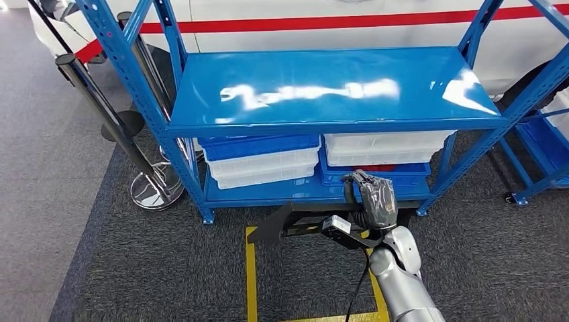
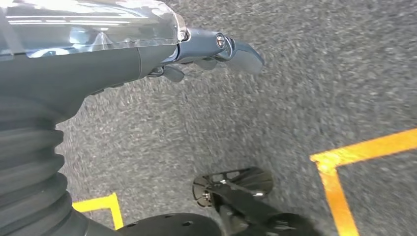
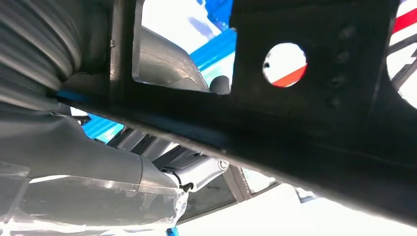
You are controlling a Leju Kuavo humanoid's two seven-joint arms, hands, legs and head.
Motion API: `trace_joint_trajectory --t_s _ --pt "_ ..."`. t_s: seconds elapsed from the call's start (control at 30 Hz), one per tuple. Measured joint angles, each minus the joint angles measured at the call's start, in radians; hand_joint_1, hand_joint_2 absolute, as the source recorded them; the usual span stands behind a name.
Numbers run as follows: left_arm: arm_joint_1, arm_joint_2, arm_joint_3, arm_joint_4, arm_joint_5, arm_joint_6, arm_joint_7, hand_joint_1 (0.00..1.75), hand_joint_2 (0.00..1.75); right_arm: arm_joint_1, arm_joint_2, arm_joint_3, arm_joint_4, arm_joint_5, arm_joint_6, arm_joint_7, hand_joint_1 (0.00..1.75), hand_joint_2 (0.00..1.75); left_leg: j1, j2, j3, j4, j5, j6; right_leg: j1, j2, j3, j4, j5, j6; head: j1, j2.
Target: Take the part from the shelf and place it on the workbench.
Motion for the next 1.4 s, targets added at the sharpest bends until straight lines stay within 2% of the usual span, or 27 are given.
trace_joint_trajectory --t_s 0.07,0.1,0.17,0.2,0.23,0.3,0.33,0.37,0.4,0.43,0.47,0.53,0.57,0.6,0.7,0.77,0.83,0.87,0.9,0.93,1.0,1.07,1.1,1.17,1.23,1.33,1.4 --pt "-0.002 0.0 -0.002 0.0 -0.002 0.0 0.0 0.0 1.75 0.001 0.002 -0.002 -0.001 0.0 0.0 0.003 1.75 1.75 -0.003 -0.003 0.061 -0.097 -0.021 0.009 0.0 0.0 -0.017 0.012 0.013 0.012 0.0 0.0" --pt "-0.002 0.0 -0.002 0.0 -0.003 0.0 0.0 0.0 1.75 0.001 0.002 -0.004 -0.001 0.0 0.0 0.006 1.75 1.75 -0.007 -0.004 0.067 -0.114 -0.028 0.017 0.0 0.0 -0.021 0.014 0.021 0.019 0.0 0.0" --pt "-0.002 0.0 -0.005 0.0 -0.006 -0.002 0.001 0.0 1.75 0.004 0.003 -0.005 -0.003 -0.002 0.0 0.013 1.75 1.75 -0.008 -0.002 0.054 -0.117 -0.013 0.036 -0.002 0.002 -0.027 0.014 0.03 0.031 0.0 0.0" --pt "-0.002 -0.001 -0.006 0.0 -0.006 -0.003 0.002 0.0 1.75 0.006 0.003 -0.005 -0.005 -0.004 0.0 0.016 1.75 1.75 -0.007 0.0 0.046 -0.119 -0.002 0.045 -0.004 0.005 -0.034 0.024 0.015 0.037 0.0 0.0" --pt "-0.002 -0.001 -0.007 0.0 -0.008 -0.005 0.002 0.0 1.75 0.008 0.003 -0.005 -0.01 -0.006 0.0 0.017 1.75 1.75 -0.005 0.002 0.037 -0.122 0.01 0.053 -0.006 0.008 -0.046 0.053 -0.019 0.042 0.0 0.0" --pt "-0.003 -0.001 -0.011 0.0 -0.012 -0.008 0.002 0.0 1.75 0.014 0.003 -0.007 -0.025 -0.009 0.0 0.018 1.75 1.75 -0.005 0.004 0.012 -0.122 0.032 0.062 -0.01 0.01 -0.078 0.169 -0.119 0.051 0.0 0.0" --pt "-0.003 -0.001 -0.013 0.0 -0.014 -0.01 0.002 0.0 1.75 0.018 0.002 -0.01 -0.035 -0.01 0.0 0.016 1.75 1.75 -0.006 0.005 -0.003 -0.121 0.043 0.063 -0.011 0.01 -0.092 0.235 -0.156 0.054 0.0 0.0" --pt "-0.003 -0.001 -0.016 0.0 -0.015 -0.01 0.002 0.0 1.75 0.021 0.002 -0.015 -0.047 -0.012 0.0 0.016 1.75 1.75 -0.007 0.005 -0.018 -0.12 0.054 0.062 -0.011 0.011 -0.094 0.281 -0.171 0.056 0.0 0.0" --pt "-0.003 -0.001 -0.018 0.0 -0.015 -0.01 0.003 0.0 1.75 0.022 0.002 -0.021 -0.059 -0.014 0.0 0.016 1.75 1.75 -0.007 0.005 -0.032 -0.119 0.064 0.061 -0.011 0.011 -0.08 0.293 -0.165 0.056 0.0 0.0" --pt "-0.003 -0.001 -0.02 0.0 -0.014 -0.01 0.004 0.0 1.75 0.02 0.001 -0.025 -0.072 -0.015 0.0 0.019 1.75 1.75 -0.007 0.005 -0.044 -0.119 0.073 0.059 -0.011 0.011 -0.049 0.267 -0.144 0.054 0.0 0.0" --pt "-0.003 -0.001 -0.021 0.0 -0.011 -0.01 0.005 0.0 1.75 0.015 -0.001 -0.028 -0.085 -0.018 0.0 0.023 1.75 1.75 -0.007 0.005 -0.055 -0.118 0.081 0.057 -0.01 0.012 0.0 0.208 -0.12 0.049 0.0 0.0" --pt "-0.003 -0.002 -0.022 0.0 -0.002 -0.01 0.006 0.0 1.75 -0.002 -0.009 -0.03 -0.111 -0.033 0.0 0.03 1.75 1.75 -0.009 0.005 -0.07 -0.119 0.097 0.049 -0.005 0.016 0.099 0.064 -0.11 0.037 0.0 0.0" --pt "-0.003 -0.002 -0.022 0.0 0.004 -0.01 0.005 0.0 1.75 -0.013 -0.015 -0.03 -0.121 -0.048 0.0 0.032 1.75 1.75 -0.009 0.005 -0.073 -0.121 0.104 0.043 -0.002 0.018 0.128 0.015 -0.113 0.031 0.0 0.0" --pt "-0.002 -0.002 -0.022 0.0 0.008 -0.01 0.004 0.0 1.75 -0.023 -0.022 -0.03 -0.127 -0.065 -0.001 0.033 1.75 1.75 -0.008 0.005 -0.076 -0.125 0.112 0.037 0.002 0.019 0.139 -0.01 -0.119 0.025 0.0 0.0" --pt "0.003 -0.003 -0.022 0.0 0.021 -0.011 0.002 0.0 1.75 -0.036 -0.047 -0.03 -0.127 -0.13 -0.001 0.033 1.75 1.75 -0.005 0.003 -0.081 -0.128 0.118 0.02 0.001 0.014 0.135 -0.03 -0.097 0.006 0.0 0.0" --pt "0.006 -0.002 -0.022 0.0 0.025 -0.012 0.001 0.0 1.75 -0.028 -0.059 -0.031 -0.122 -0.175 0.0 0.025 1.75 1.75 -0.004 0.003 -0.106 -0.065 0.062 0.013 -0.004 0.01 0.128 -0.039 -0.08 -0.007 0.0 0.0" --pt "0.008 -0.002 -0.022 0.0 0.02 -0.011 0.001 0.0 1.75 -0.002 -0.072 -0.034 -0.118 -0.216 0.0 0.007 1.75 1.75 -0.002 0.003 -0.146 0.065 -0.018 0.008 -0.001 0.012 0.116 -0.038 -0.071 -0.012 0.0 0.0" --pt "0.008 -0.002 -0.023 0.0 0.015 -0.011 0.001 0.0 1.75 0.016 -0.079 -0.038 -0.118 -0.233 0.0 -0.003 1.75 1.75 -0.002 0.003 -0.158 0.119 -0.042 0.006 0.0 0.014 0.11 -0.036 -0.067 -0.011 0.0 0.0" --pt "0.008 -0.001 -0.025 0.0 0.009 -0.011 0.001 0.0 1.75 0.033 -0.085 -0.044 -0.118 -0.253 0.0 -0.013 1.75 1.75 -0.002 0.003 -0.156 0.143 -0.047 0.005 0.0 0.018 0.104 -0.033 -0.065 -0.01 0.0 0.0" --pt "0.009 -0.001 -0.026 0.0 0.005 -0.012 0.001 0.0 1.75 0.049 -0.092 -0.049 -0.12 -0.274 0.0 -0.016 1.75 1.75 -0.002 0.002 -0.134 0.126 -0.033 0.005 0.0 0.023 0.098 -0.028 -0.063 -0.009 0.0 0.0" --pt "0.011 0.002 -0.029 0.0 -0.002 -0.013 0.001 0.0 1.75 0.068 -0.108 -0.053 -0.13 -0.331 0.0 -0.001 1.75 1.75 -0.001 -0.018 -0.053 0.005 0.013 0.013 -0.001 0.039 0.086 -0.015 -0.063 -0.006 0.0 0.0" --pt "0.011 0.005 -0.03 0.001 -0.005 -0.014 0.002 0.0 1.75 0.074 -0.126 -0.046 -0.143 -0.388 -0.001 0.026 1.75 1.75 -0.001 -0.05 0.009 -0.096 0.03 0.023 -0.002 0.056 0.072 -0.004 -0.06 0.001 0.0 0.0" --pt "0.011 0.006 -0.031 0.001 -0.004 -0.014 0.002 0.0 1.75 0.076 -0.136 -0.042 -0.147 -0.406 -0.001 0.035 1.75 1.75 -0.001 -0.058 0.019 -0.116 0.026 0.027 -0.004 0.065 0.065 -0.002 -0.057 0.007 0.0 0.0" --pt "0.011 0.006 -0.033 0.002 -0.004 -0.014 0.001 0.0 1.75 0.08 -0.155 -0.036 -0.151 -0.424 -0.001 0.047 1.75 1.75 -0.001 -0.042 0.022 -0.129 0.029 0.031 -0.006 0.083 0.057 -0.001 -0.05 0.021 0.0 0.0" --pt "0.009 0.005 -0.035 0.002 -0.004 -0.013 -0.001 0.0 1.75 0.08 -0.172 -0.031 -0.152 -0.435 0.0 0.054 1.75 1.75 0.004 -0.018 0.023 -0.14 0.036 0.042 -0.005 0.069 0.043 0.023 -0.066 0.033 0.0 0.0" --pt "0.007 0.004 -0.039 0.002 -0.007 -0.009 -0.005 0.0 1.75 0.08 -0.188 -0.022 -0.15 -0.45 0.0 0.065 1.75 1.75 0.007 0.013 0.02 -0.146 0.043 0.052 -0.012 0.03 -0.031 0.184 -0.153 0.048 0.0 0.0" --pt "0.008 0.004 -0.043 0.002 -0.008 -0.009 -0.006 0.0 1.75 0.084 -0.199 -0.018 -0.145 -0.458 0.0 0.071 1.75 1.75 0.007 0.032 0.017 -0.144 0.044 0.051 -0.022 0.023 -0.065 0.269 -0.175 0.058 0.0 0.0"
